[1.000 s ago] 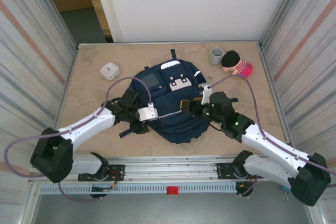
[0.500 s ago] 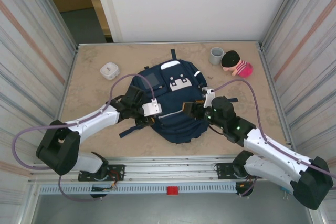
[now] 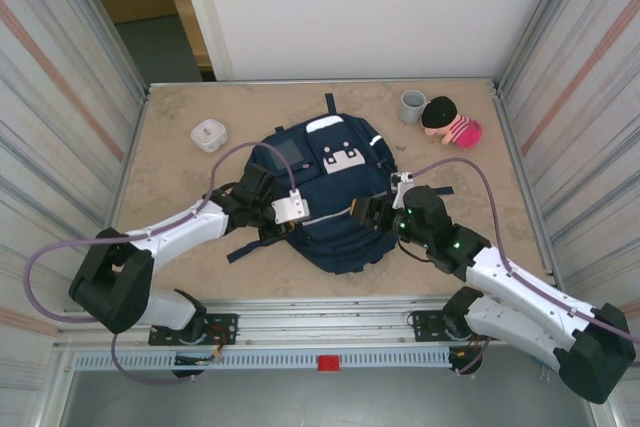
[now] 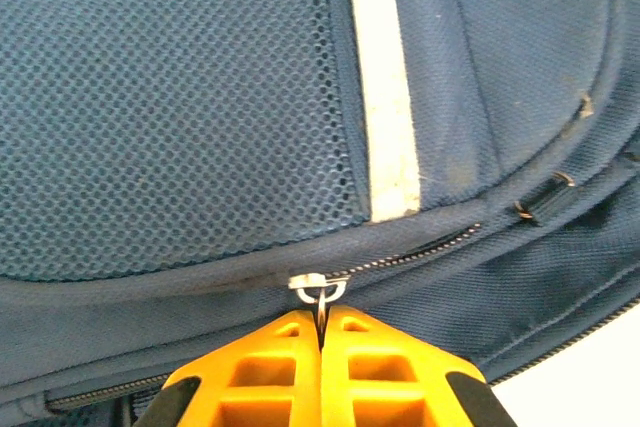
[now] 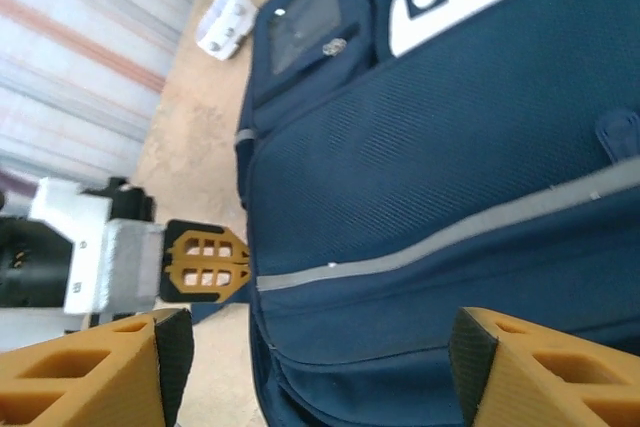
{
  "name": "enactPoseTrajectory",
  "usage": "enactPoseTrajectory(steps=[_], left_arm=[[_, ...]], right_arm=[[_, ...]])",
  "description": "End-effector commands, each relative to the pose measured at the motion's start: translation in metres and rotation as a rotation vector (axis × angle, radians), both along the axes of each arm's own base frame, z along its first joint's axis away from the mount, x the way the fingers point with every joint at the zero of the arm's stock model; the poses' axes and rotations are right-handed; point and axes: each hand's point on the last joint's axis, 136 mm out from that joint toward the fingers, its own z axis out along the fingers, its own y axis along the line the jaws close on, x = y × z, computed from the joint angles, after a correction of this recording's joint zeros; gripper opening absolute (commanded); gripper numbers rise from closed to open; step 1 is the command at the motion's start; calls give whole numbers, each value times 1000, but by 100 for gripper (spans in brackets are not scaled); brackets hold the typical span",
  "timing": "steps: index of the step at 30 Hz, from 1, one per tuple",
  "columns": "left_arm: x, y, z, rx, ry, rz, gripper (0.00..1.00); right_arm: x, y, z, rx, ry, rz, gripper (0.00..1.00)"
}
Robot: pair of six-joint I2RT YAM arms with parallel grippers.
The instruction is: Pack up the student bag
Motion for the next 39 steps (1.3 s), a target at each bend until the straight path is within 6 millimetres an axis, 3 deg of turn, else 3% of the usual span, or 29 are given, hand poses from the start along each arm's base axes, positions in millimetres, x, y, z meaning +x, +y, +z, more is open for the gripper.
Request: enactPoseTrajectory(steps=[1, 4, 12, 19, 23, 27, 33, 35, 39], left_arm=[[-11, -10, 14, -53, 36, -29, 0], [-12, -11, 19, -70, 49, -7, 0], [-10, -18, 32, -119, 83, 41, 0], [-3, -19, 41, -151, 89, 76, 0], [-1, -17, 42, -147, 75, 93, 0], [-7, -18, 46, -173, 88, 80, 0], [-11, -20, 52, -207, 90, 74, 0], [-12, -20, 53, -209, 98, 75, 0], [-14, -22, 58, -229, 109, 82, 0]], right_arm=[[0, 1, -9, 26, 155, -63, 70], [-2, -1, -23, 38, 305, -141, 70], [1, 31, -43, 120, 410, -131, 67], [1, 38, -40, 109, 389, -173, 72], [-4, 31, -51, 101, 409, -208, 74], [-5, 22, -47, 132, 402, -221, 76], [-2, 27, -52, 181, 420, -209, 75], [0, 31, -51, 206, 416, -204, 69], [7, 38, -46, 228, 391, -202, 47]])
